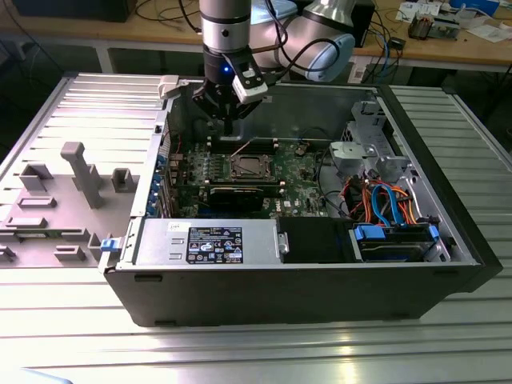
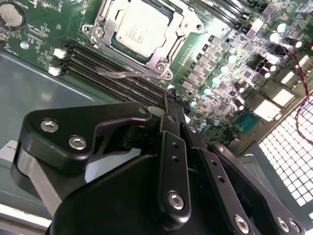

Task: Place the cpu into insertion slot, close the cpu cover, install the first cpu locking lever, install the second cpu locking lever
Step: 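Install the first cpu locking lever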

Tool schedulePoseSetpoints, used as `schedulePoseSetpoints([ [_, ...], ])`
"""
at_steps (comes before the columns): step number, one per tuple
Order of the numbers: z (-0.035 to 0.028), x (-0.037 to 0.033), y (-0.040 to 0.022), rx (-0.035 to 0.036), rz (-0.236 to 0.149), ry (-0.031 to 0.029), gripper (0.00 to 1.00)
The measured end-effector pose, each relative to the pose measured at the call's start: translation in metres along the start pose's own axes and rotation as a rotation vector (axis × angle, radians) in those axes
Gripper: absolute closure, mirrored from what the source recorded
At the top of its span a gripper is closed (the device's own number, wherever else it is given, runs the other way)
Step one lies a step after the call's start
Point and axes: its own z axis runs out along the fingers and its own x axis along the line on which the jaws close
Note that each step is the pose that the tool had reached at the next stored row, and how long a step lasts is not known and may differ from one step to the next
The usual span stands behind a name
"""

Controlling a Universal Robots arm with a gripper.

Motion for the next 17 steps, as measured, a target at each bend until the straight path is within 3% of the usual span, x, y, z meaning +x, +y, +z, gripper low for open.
schedulePoseSetpoints([
  [17,0.0001,-0.0026,0.0000,0.0005,0.000,0.0000,0.89],
])
